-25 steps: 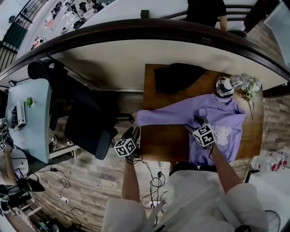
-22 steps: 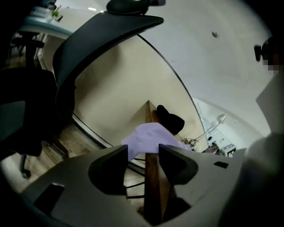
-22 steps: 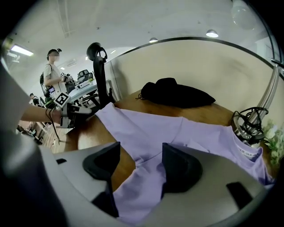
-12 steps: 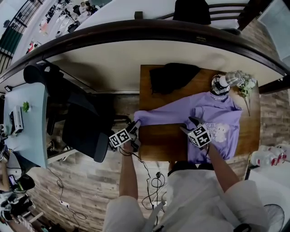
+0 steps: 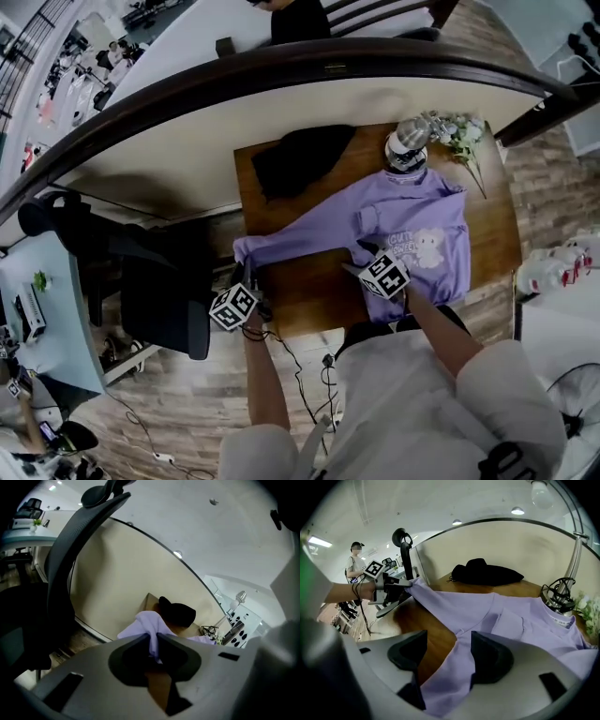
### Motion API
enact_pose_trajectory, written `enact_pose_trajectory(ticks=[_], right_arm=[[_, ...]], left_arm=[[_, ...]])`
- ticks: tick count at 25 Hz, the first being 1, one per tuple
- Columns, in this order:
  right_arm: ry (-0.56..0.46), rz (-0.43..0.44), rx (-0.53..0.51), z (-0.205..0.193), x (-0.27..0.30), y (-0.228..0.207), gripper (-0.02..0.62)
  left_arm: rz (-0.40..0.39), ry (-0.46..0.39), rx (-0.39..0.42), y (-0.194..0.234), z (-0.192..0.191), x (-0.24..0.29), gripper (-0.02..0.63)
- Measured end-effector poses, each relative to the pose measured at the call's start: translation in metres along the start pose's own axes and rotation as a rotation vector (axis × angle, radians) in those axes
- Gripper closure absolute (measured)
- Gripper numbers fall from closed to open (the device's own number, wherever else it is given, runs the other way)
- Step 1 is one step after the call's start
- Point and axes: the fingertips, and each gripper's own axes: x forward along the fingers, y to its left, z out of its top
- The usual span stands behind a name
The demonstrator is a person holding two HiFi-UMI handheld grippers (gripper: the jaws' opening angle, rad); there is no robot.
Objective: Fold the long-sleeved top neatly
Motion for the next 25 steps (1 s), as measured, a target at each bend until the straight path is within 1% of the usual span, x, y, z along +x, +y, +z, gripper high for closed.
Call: enact_pose_trajectory(ticks=[3,8,14,18,25], right_arm=[[-0.010,-0.001,0.011,-0.007,-0.012,-0.007,0.293],[-0.045,0.000,0.020,-0.010,-0.031,-0.021,0.295],[-0.110,0.007,0.013,-0.017,-0.062,-0.045,0.295],[-0.156,0.003,0.028,-0.024,-0.088,-0.070,0.295],[-0.203,-0.019,0.070,-0.057,-0.136,-0.123,0.296]], left_arm=[[0.006,-0.052,0.047,-0.027,0.015,-0.010,0.543],[-0.010,-0.130,0.134,-0.077,0.042,-0.019,0.543],[-0.022,-0.189,0.252,-0.150,0.057,-0.018,0.543],[-0.028,-0.212,0.329,-0.202,0.058,-0.013,0.543],[-0.066,-0.219,0.423,-0.296,0.035,0.005,0.544]])
